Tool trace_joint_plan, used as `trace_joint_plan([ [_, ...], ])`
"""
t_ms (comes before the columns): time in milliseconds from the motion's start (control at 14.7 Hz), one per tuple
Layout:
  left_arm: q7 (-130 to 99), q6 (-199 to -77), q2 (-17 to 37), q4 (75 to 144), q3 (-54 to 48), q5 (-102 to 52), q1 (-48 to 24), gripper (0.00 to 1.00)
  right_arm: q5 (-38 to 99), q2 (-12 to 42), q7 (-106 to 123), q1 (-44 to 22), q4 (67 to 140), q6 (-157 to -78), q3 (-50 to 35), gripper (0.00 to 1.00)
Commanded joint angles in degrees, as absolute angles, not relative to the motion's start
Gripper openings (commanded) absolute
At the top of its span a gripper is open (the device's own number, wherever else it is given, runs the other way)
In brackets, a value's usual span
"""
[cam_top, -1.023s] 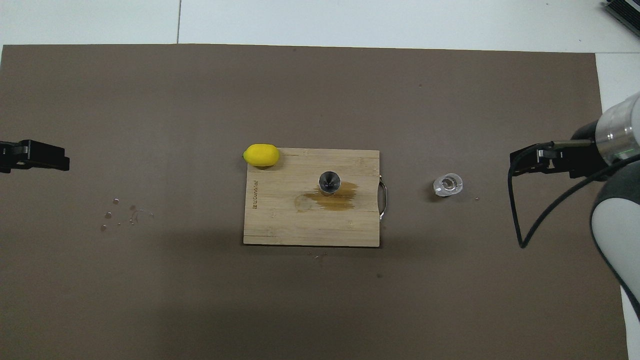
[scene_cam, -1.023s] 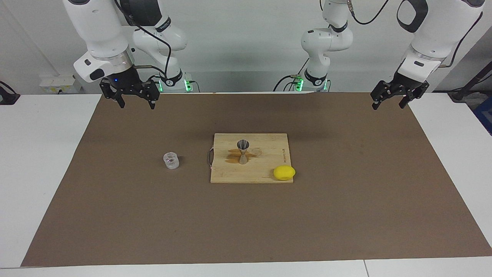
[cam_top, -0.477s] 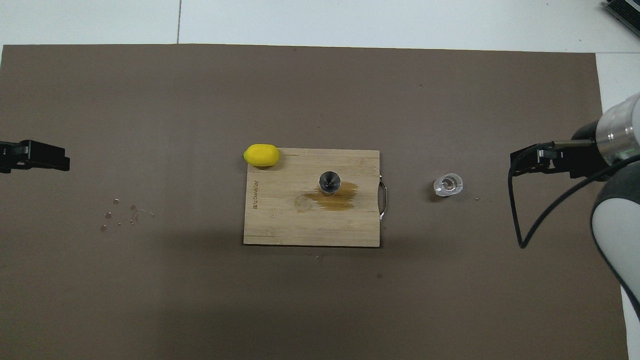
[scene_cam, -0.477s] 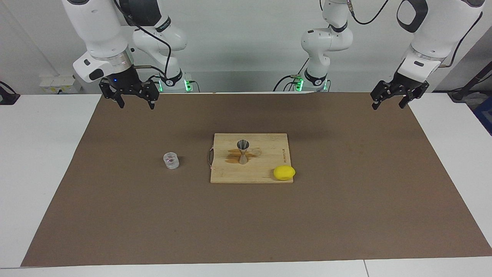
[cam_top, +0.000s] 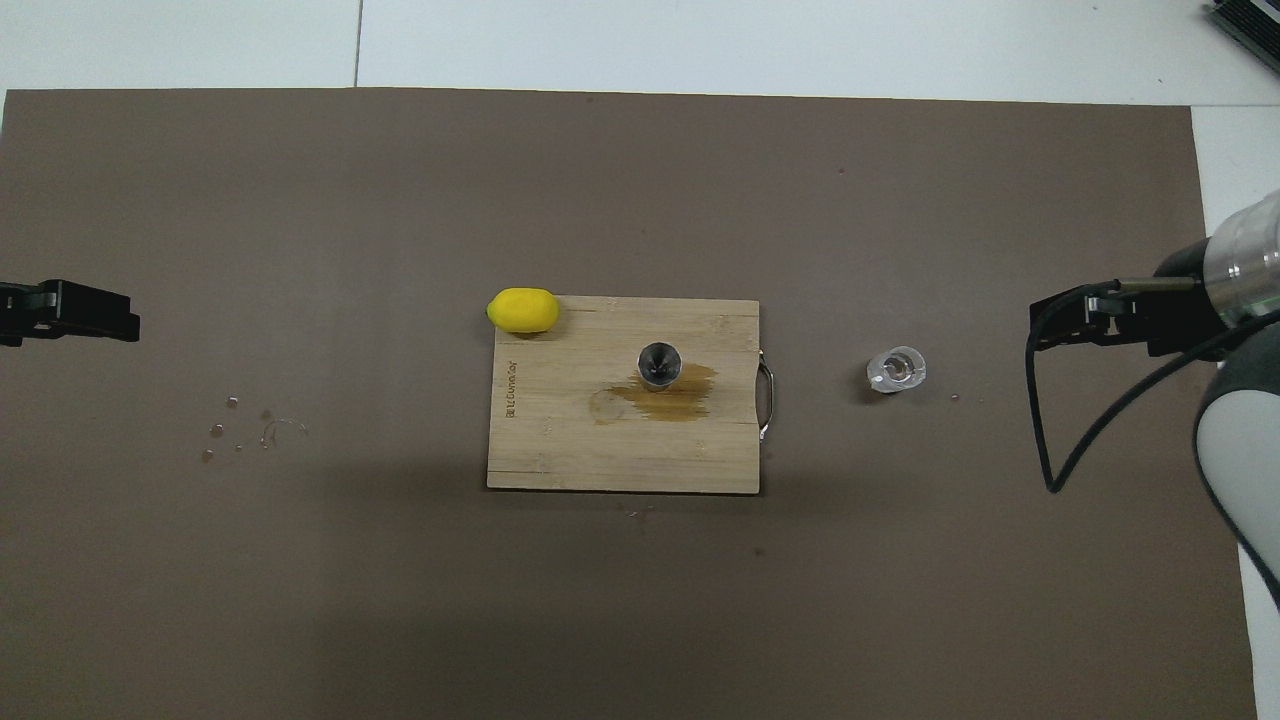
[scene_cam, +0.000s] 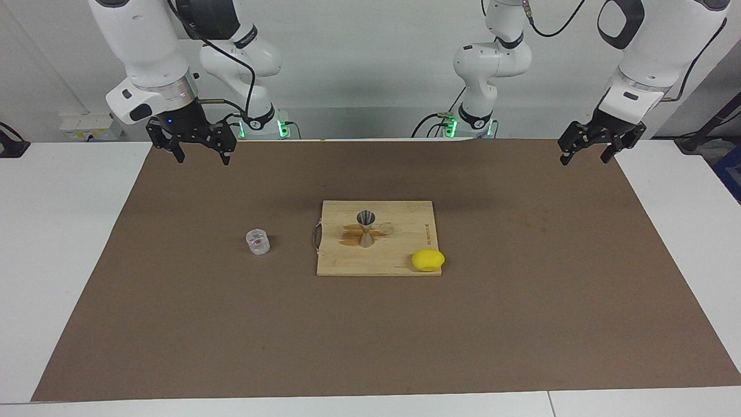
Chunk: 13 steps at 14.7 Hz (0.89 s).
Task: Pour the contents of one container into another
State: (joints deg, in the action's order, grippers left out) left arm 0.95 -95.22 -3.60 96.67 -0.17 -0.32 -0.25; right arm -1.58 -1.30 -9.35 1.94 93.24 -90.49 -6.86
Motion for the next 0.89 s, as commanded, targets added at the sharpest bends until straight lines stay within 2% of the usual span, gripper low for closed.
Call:
trace_joint_plan([
  [0, 0.09, -95.19, -4.92, 98.09, 0.44, 0.97, -1.23, 1.00, -1.50, -2.20, -7.65, 2.55, 93.69, -90.00, -7.12, 1.00],
  [205, 0.09, -95.19, -4.92, 98.09, 0.44, 0.97, -1.23, 1.00, -1.58, -2.90, -7.56, 2.20, 93.43, -90.17, -5.29, 1.00],
  [409, 0.00, -95.19, -4.92, 98.09, 0.44, 1.05, -1.23, 1.00, -1.67, -2.55, -8.09, -0.78, 92.99, -91.14, -2.38, 1.00],
  [818, 0.09, -95.19, -4.92, 98.09, 0.44, 1.05, -1.23, 1.00, -2.55, 0.26, -8.00, -2.55, 89.56, -91.06, -1.05, 1.00],
])
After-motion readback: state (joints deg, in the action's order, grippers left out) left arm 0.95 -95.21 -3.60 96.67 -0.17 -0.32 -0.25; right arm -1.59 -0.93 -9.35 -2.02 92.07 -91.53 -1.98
